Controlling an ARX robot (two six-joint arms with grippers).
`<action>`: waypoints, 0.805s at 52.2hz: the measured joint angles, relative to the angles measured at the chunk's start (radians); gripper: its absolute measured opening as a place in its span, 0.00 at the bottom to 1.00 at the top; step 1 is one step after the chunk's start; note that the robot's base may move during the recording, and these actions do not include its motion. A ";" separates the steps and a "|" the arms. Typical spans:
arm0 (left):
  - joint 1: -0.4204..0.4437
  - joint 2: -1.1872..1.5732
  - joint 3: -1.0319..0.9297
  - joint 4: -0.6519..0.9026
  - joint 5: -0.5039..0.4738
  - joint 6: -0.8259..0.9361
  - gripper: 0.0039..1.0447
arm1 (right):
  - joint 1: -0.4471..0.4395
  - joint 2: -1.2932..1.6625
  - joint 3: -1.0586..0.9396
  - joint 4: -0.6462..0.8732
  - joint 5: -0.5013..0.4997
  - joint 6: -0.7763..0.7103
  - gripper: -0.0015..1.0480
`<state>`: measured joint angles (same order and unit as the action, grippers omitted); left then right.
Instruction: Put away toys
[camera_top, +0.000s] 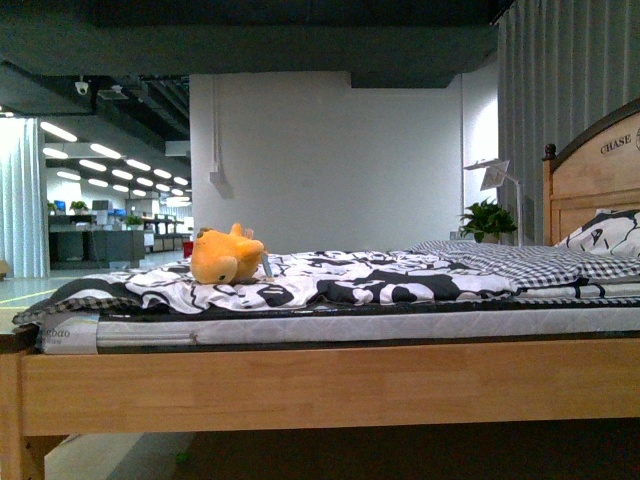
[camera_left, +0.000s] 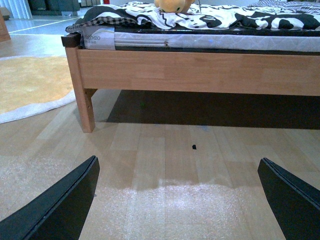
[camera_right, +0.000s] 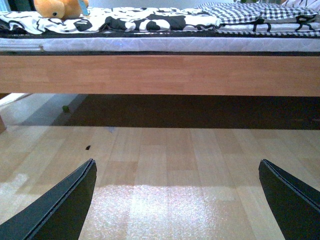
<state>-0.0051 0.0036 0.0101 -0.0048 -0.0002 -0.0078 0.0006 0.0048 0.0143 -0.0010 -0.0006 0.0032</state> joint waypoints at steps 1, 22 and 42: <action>0.000 0.000 0.000 0.000 0.000 0.000 0.94 | 0.000 0.000 0.000 0.000 0.000 0.000 0.94; 0.000 0.000 0.000 0.000 0.000 0.000 0.94 | 0.000 0.000 0.000 0.000 0.000 0.000 0.94; 0.000 0.000 0.000 0.000 0.000 0.000 0.94 | 0.000 0.000 0.000 0.000 0.000 0.000 0.94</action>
<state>-0.0051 0.0036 0.0101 -0.0048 -0.0002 -0.0078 0.0006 0.0048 0.0143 -0.0010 -0.0006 0.0032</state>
